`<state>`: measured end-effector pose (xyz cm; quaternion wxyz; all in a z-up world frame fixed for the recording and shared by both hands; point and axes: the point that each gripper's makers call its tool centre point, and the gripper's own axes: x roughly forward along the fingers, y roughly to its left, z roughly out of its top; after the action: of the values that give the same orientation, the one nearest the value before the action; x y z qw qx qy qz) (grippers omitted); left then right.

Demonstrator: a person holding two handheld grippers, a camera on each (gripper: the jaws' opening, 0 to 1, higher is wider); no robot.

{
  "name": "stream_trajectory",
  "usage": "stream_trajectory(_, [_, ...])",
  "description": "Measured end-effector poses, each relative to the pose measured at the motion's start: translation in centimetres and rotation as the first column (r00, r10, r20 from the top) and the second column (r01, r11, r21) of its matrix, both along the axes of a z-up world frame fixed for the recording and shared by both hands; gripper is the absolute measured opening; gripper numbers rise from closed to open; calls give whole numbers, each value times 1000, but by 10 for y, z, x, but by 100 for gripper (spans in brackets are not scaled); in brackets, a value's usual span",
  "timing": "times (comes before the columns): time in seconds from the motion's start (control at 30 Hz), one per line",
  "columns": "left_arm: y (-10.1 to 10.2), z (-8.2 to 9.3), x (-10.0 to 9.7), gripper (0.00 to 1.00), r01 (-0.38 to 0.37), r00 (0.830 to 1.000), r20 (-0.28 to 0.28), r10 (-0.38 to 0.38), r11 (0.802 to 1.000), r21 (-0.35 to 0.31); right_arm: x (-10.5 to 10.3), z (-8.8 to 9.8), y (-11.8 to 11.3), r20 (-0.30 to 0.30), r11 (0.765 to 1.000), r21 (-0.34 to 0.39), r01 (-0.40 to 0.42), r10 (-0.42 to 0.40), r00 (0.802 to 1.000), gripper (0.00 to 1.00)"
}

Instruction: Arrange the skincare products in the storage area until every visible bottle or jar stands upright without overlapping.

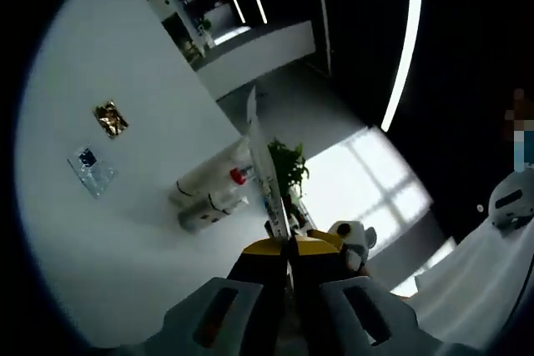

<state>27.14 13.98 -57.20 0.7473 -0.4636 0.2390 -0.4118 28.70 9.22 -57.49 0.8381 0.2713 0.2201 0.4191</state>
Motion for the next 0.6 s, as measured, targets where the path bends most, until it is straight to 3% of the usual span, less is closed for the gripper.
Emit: stream_trajectory(0.6, [-2,-46,33,0,-16,997,-71,22,996,93,13,-29,-23,6,987,-152,47,-47,999,64])
